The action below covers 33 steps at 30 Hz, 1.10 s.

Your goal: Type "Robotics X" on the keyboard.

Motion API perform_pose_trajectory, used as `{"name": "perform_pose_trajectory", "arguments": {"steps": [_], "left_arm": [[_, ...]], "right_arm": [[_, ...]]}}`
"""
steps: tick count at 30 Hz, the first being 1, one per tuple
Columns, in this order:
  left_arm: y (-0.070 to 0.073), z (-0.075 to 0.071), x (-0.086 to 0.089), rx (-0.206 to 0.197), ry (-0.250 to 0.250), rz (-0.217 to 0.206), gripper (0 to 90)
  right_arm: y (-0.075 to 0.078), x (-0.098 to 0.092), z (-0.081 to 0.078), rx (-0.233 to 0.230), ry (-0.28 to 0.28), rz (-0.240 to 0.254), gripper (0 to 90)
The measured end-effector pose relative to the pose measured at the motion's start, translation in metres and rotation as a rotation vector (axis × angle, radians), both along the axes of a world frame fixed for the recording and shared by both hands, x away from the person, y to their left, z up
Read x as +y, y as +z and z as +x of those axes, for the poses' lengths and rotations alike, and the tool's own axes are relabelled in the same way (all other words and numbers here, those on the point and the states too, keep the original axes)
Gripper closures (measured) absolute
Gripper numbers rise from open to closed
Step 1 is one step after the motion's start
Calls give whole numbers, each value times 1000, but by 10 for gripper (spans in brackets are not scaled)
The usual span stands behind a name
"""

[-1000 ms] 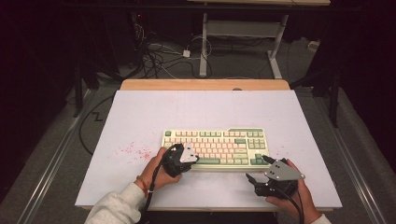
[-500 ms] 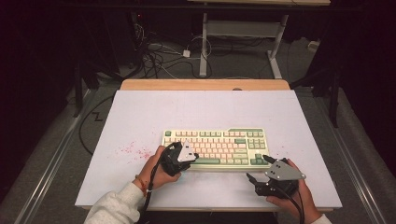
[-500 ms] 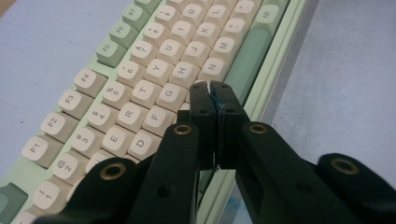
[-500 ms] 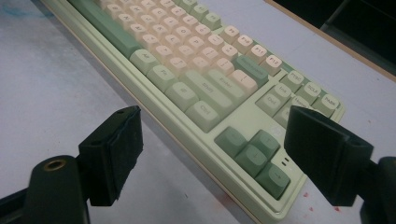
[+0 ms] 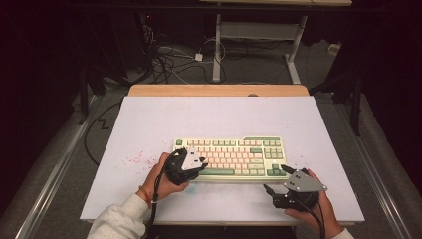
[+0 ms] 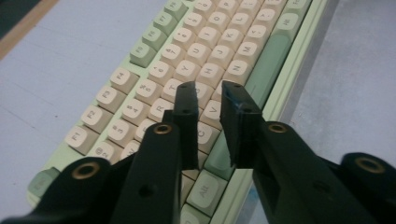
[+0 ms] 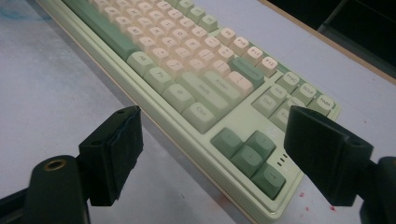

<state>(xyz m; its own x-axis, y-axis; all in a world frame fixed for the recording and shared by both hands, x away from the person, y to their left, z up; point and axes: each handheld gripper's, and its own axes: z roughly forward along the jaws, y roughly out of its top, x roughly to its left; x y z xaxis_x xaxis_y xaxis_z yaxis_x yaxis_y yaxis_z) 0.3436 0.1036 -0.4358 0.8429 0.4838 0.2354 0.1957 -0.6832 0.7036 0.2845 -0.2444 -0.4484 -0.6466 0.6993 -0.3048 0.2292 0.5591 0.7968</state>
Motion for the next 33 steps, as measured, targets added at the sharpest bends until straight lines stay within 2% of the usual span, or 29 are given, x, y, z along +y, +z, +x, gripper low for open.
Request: {"name": "perform_pose_trajectory", "arguments": {"steps": [5, 7, 11, 17, 19, 23, 28, 33], "left_arm": [[1, 0, 5, -23, 24, -4, 601], [0, -2, 6, -49, 40, 4, 543], [-1, -4, 9, -68, 64, -1, 454], [-3, -7, 17, -83, 93, -17, 302], [-5, -8, 20, -91, 103, -8, 259], [-7, -11, 26, -94, 113, -20, 216], [-9, -15, 31, -106, 118, -19, 188], [-12, -19, 34, -114, 120, 2, 187]], "right_arm": [[1, -1, 0, -1, -4, 5, 200], [1, -2, 1, -1, -4, 6, 200], [1, -2, 1, 1, -10, 10, 200], [2, -4, 2, -2, -17, 13, 204], [3, -5, 2, -3, -16, 13, 207], [4, -7, 2, -10, -21, 15, 238], [7, -11, 2, -10, -14, 41, 289], [12, -14, 3, -8, -7, 46, 437]]}}
